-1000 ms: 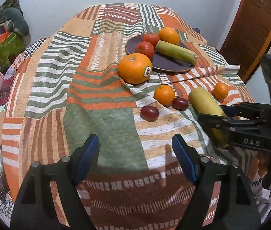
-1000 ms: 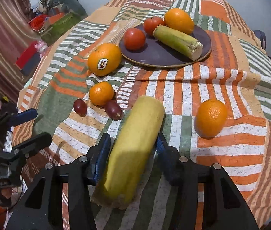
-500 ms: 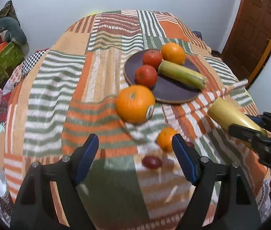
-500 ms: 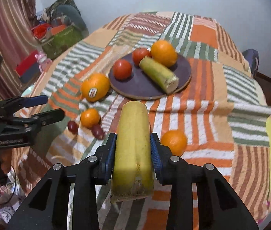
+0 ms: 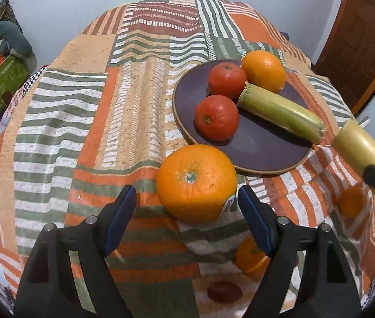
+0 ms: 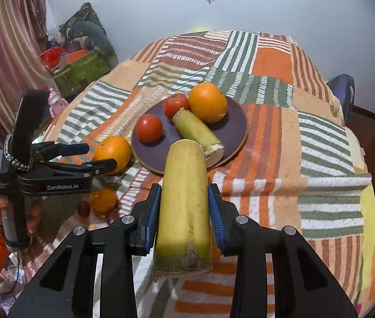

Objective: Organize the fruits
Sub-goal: 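Carry cylinder toward plate with right gripper while left gripper lifts labeled orange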

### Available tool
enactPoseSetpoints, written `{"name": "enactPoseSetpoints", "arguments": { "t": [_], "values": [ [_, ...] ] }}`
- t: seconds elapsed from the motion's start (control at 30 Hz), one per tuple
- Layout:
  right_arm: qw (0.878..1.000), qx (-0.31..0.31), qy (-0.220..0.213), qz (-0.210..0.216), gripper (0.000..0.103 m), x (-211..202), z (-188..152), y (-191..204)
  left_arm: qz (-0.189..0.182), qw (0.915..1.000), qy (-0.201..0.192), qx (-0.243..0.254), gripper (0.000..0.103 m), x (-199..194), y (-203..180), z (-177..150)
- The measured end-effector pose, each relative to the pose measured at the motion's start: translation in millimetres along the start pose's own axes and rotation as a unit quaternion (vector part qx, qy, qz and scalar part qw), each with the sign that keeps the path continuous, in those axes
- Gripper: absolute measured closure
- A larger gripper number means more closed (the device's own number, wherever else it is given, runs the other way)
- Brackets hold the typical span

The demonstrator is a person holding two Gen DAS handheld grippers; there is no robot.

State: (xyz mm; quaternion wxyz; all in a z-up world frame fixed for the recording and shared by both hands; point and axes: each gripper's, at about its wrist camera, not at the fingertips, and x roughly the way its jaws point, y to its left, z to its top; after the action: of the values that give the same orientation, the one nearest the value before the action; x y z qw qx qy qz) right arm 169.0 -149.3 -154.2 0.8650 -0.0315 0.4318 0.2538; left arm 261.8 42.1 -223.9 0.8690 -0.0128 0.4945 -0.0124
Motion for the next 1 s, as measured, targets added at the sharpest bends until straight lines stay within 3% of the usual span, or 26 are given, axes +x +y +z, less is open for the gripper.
{"name": "enactPoseSetpoints", "arguments": {
  "t": [0.23, 0.4, 0.67, 1.0],
  "values": [
    [1.0, 0.002, -0.009, -0.007, 0.071, 2, 10, -16, 0.005, 1.0, 0.007, -0.004, 0.025, 14, -1, 5],
    [1.0, 0.003, -0.01, -0.011, 0.071, 6, 14, -23, -0.006, 1.0, -0.004, -0.001, 0.038, 10, -1, 4],
    [1.0, -0.001, -0.017, -0.011, 0.071, 9, 26, -29, -0.014, 0.9999, -0.002, -0.003, 0.039, 3, 0, 7],
    [0.999, -0.023, -0.023, 0.001, 0.071, 19, 45, -25, -0.024, 0.999, -0.037, -0.008, 0.039, -21, 4, 34]
  ]
}}
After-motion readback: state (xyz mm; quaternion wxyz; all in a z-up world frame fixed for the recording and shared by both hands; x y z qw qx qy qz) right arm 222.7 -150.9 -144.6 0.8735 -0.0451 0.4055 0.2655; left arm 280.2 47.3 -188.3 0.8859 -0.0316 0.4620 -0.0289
